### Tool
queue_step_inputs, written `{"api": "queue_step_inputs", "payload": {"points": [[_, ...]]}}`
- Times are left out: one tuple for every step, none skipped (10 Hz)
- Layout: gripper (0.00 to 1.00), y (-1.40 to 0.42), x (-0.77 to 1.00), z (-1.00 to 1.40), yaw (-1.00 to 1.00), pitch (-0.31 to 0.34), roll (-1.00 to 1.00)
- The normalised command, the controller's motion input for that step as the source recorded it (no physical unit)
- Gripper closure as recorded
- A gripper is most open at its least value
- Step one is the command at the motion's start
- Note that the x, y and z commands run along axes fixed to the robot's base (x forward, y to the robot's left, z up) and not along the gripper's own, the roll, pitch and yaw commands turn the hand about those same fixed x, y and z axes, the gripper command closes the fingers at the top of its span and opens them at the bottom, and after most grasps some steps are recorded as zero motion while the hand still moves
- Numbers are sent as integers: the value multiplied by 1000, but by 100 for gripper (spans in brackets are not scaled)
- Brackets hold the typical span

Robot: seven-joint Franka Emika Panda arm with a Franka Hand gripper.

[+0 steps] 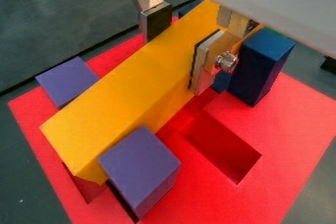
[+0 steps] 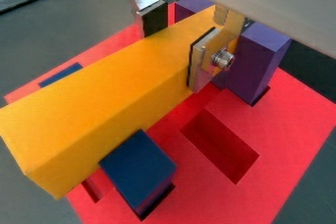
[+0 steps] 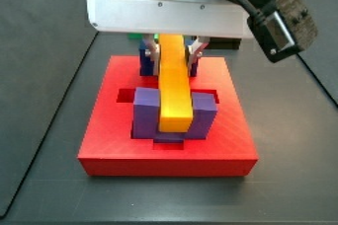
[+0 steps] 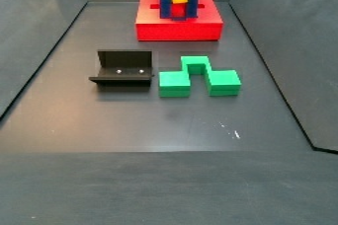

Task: Pick up the yellow object. Move up. Move to above the board. Insert the yellow object.
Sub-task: Insert the yellow object.

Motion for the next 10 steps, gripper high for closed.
{"api": "queue_step_inputs", "payload": {"points": [[100,-97,-17,0,-86,-183,-176],[100,-34,-17,0,-137,-189,-256],[100,0,-17,0,-103,-180,-273],[100,0,-11,-40,-83,-164,-269],[100,0,0,-54,-77,-180,-306],[100,0,0,-114,-83,-191,-313],[100,0,0,-100,-49,-159,-291],[100,0,0,-163,-20,-140,-236],[100,0,0,-329,0,-41,-57],[100,0,0,-440,0,0,0]]}}
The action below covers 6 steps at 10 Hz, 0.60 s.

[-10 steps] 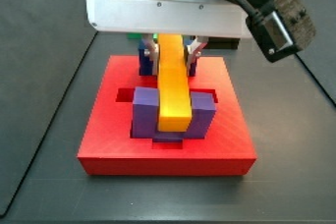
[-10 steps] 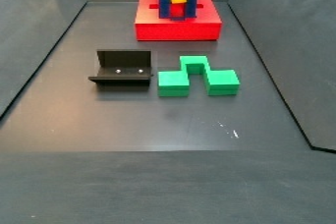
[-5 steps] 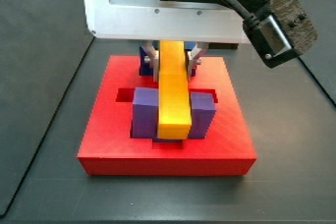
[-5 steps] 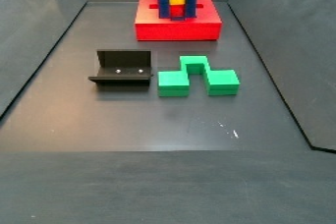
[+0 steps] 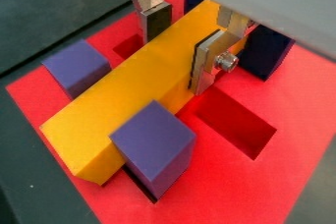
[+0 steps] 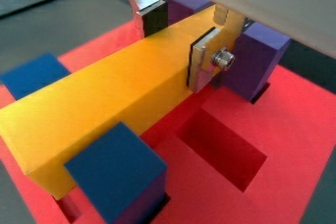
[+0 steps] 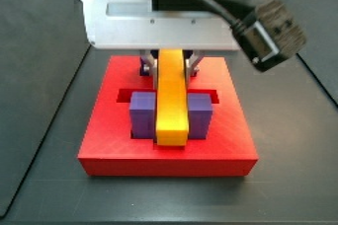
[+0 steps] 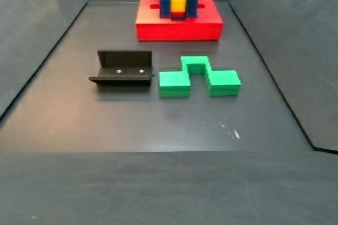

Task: Pick up the yellow object. Move up. Move to above the board. Insert the yellow object.
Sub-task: Insert the yellow object.

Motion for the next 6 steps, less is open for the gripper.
{"api": "queue_step_inputs", "payload": {"points": [[100,0,0,-437,0,0,0],[100,0,0,-306,0,0,-19],[100,0,0,-191,0,-11,-71],[100,0,0,-143,0,-17,-87],[100,0,117,-106,0,-7,-66],[100,200,154,0,0,0,0]]}}
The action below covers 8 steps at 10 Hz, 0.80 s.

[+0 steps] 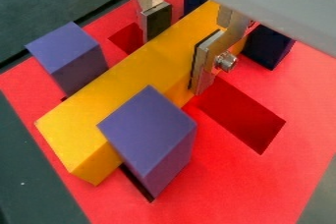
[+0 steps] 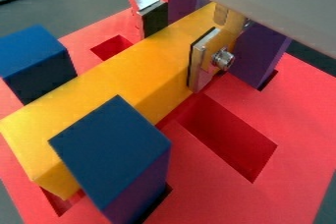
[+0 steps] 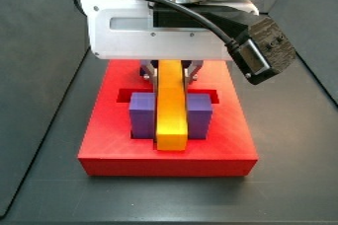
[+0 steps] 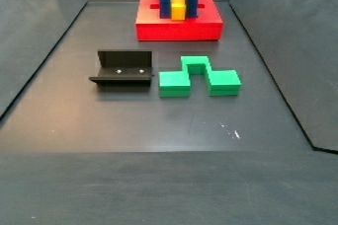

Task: Pick up the yellow object. Move up. Move to above the board. Insert the yellow object.
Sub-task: Insert the yellow object.

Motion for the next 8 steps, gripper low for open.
{"api": "queue_step_inputs", "payload": {"points": [[100,303,223,-6,26,37,7],[100,197,89,-26,60,27,0],[100,0,43,-63,0,0,0],[100,0,0,-177,0,0,49],[100,-89,0,-269,0,0,71],[100,-126,0,-300,0,0,89],[100,-91,0,-343,17,0,113],[100,-37,0,-314,57,0,101]]}}
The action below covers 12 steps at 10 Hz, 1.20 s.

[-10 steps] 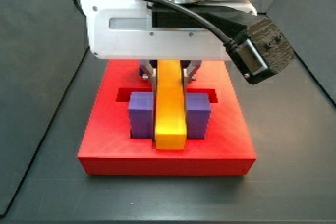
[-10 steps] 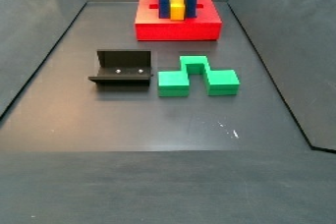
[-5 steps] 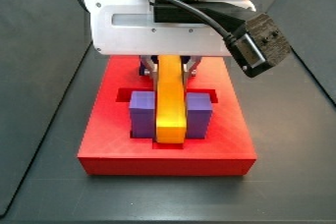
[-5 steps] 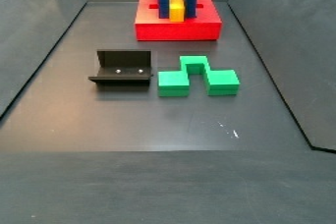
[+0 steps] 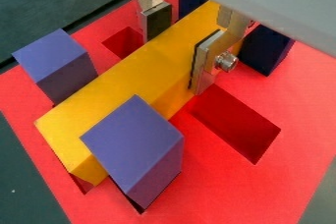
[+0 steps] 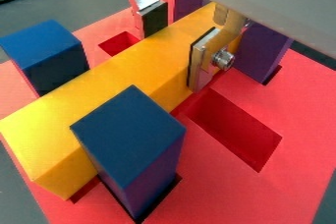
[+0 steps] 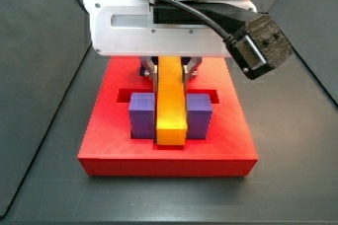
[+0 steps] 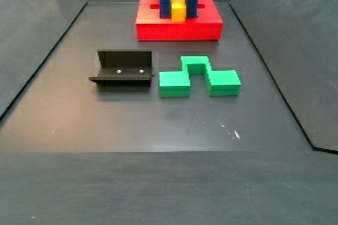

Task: Pick up the yellow object. Move up. Move to above the board. Insert the yellow object.
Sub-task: Insert the yellow object.

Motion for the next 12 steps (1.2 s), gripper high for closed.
{"api": "queue_step_inputs", "payload": {"points": [[100,0,0,-280,91,4,84],[100,0,49,-326,217,34,147],[100,0,20,-286,211,20,121],[100,0,26,-223,174,24,97],[100,-9,0,-111,89,10,64],[100,-69,46,-120,6,19,99],[100,-143,80,-146,-3,13,99],[100,-180,146,-171,-51,34,126],[100,-143,86,-154,-77,30,103],[100,-137,80,-149,-83,31,119],[100,-31,17,-103,-74,36,104],[100,0,43,-111,-46,69,117]]}}
